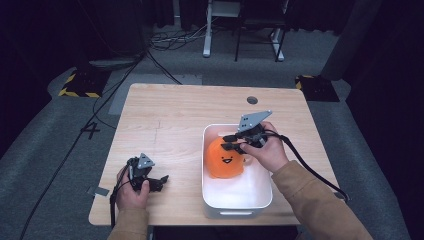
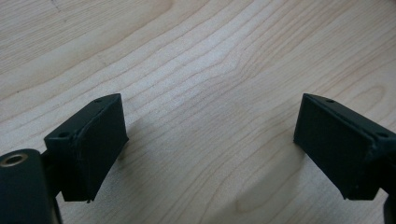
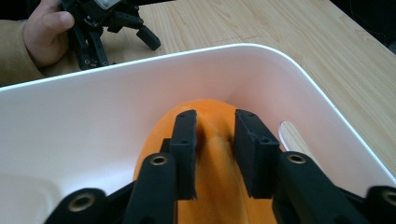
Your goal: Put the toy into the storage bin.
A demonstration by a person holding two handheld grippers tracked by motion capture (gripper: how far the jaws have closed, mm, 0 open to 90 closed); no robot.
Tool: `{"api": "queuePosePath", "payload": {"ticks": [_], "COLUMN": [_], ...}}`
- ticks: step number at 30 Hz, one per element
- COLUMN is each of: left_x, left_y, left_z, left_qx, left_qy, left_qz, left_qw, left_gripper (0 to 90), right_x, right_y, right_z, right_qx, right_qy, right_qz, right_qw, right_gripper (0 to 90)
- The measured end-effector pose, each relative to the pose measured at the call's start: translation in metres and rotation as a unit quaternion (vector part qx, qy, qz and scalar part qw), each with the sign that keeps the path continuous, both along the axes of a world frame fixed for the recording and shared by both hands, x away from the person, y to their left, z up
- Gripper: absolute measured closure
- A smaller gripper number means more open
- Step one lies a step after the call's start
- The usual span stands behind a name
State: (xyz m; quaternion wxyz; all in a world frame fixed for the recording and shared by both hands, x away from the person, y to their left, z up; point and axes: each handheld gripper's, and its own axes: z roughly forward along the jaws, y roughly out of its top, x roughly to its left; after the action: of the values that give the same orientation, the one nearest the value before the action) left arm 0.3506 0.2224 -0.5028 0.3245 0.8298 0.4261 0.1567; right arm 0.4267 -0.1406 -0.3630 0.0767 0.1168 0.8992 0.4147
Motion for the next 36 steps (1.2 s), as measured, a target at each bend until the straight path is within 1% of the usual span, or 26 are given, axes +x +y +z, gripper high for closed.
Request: {"api": "queuePosePath", "payload": {"ticks": [3,5,6,7,9,10,11,12,13,14,16,17,18,22,25,26,27,29,30,31,32,34,36], "left_x": [0.000,0.000,0.000,0.000,0.000,0.000,0.000,0.000,0.000,0.000,0.000,0.000,0.000,-0.001,-0.001,-0.001,-0.001,0.000,0.000,0.000,0.000,0.000,0.000], "left_y": [0.000,0.000,0.000,0.000,0.000,0.000,0.000,0.000,0.000,0.000,0.000,0.000,0.000,0.000,0.000,0.000,0.000,0.000,0.000,0.000,0.000,0.000,0.000], "left_z": [0.000,0.000,0.000,0.000,0.000,0.000,0.000,0.000,0.000,0.000,0.000,0.000,0.000,0.000,0.000,0.000,0.000,0.000,0.000,0.000,0.000,0.000,0.000], "left_qx": [0.000,0.002,0.001,0.001,0.000,0.001,0.001,0.000,0.000,0.001,0.000,0.000,0.000,0.000,0.000,0.000,0.000,0.000,-0.001,-0.001,-0.001,0.000,0.000], "left_qy": [-0.001,-0.003,0.000,0.000,0.001,-0.003,-0.003,0.001,0.001,0.000,0.001,0.001,-0.002,-0.002,-0.002,-0.002,-0.002,-0.001,-0.001,-0.001,-0.001,-0.001,-0.001], "left_qz": [0.001,0.001,-0.001,-0.001,-0.001,0.001,0.001,-0.001,-0.001,-0.001,-0.001,-0.001,0.002,0.004,0.004,0.004,0.004,0.003,0.004,0.004,0.004,0.003,0.003], "left_qw": [1.0000,1.0000,1.0000,1.0000,1.0000,1.0000,1.0000,1.0000,1.0000,1.0000,1.0000,1.0000,1.0000,1.0000,1.0000,1.0000,1.0000,1.0000,1.0000,1.0000,1.0000,1.0000,1.0000], "left_gripper": [9.8,9.8,9.8,9.8,9.8,9.7,9.8,9.7,9.8,9.7,9.7,9.7,9.7,9.7,9.7,9.7,9.7,9.7,9.7,9.7,9.7,9.7,9.7], "right_x": [-0.001,-0.002,-0.004,-0.004,-0.006,-0.007,-0.007,-0.007,-0.007,-0.008,-0.008,-0.008,-0.009,-0.009,-0.010,-0.010,-0.010,-0.010,-0.010,-0.010,-0.010,-0.010,-0.008], "right_y": [0.000,-0.001,-0.002,-0.002,-0.002,-0.004,-0.004,-0.007,-0.007,-0.010,-0.014,-0.014,-0.021,-0.030,-0.040,-0.045,-0.045,-0.051,-0.057,-0.057,-0.063,-0.066,-0.075], "right_z": [0.000,0.001,0.002,0.002,0.003,0.005,0.005,0.010,0.010,0.015,0.019,0.019,0.026,0.034,0.044,0.048,0.048,0.053,0.057,0.057,0.060,0.061,0.061], "right_qx": [-0.001,-0.005,-0.006,-0.006,-0.002,0.002,0.002,0.009,0.009,0.021,0.029,0.029,0.031,0.036,0.042,0.041,0.041,0.035,0.031,0.031,0.030,0.034,0.041], "right_qy": [0.004,0.000,0.000,0.000,0.000,-0.005,-0.005,-0.006,-0.006,-0.006,-0.010,-0.010,-0.016,-0.025,-0.032,-0.037,-0.037,-0.048,-0.051,-0.051,-0.052,-0.051,-0.042], "right_qz": [-0.004,-0.011,-0.013,-0.013,-0.015,-0.013,-0.013,-0.012,-0.012,-0.014,-0.017,-0.017,-0.021,-0.028,-0.039,-0.049,-0.049,-0.065,-0.079,-0.079,-0.090,-0.092,-0.104], "right_qw": [1.0000,0.9999,0.9999,0.9999,0.9999,0.9999,0.9999,0.9999,0.9999,0.9997,0.9994,0.9994,0.9992,0.9987,0.9978,0.9973,0.9973,0.9961,0.9951,0.9951,0.9942,0.9939,0.9929], "right_gripper": [60.0,53.8,50.7,50.7,47.6,47.0,47.0,46.2,46.2,45.6,45.1,45.1,44.6,43.8,42.1,40.5,40.5,38.9,37.6,37.6,36.5,36.3,35.7]}}
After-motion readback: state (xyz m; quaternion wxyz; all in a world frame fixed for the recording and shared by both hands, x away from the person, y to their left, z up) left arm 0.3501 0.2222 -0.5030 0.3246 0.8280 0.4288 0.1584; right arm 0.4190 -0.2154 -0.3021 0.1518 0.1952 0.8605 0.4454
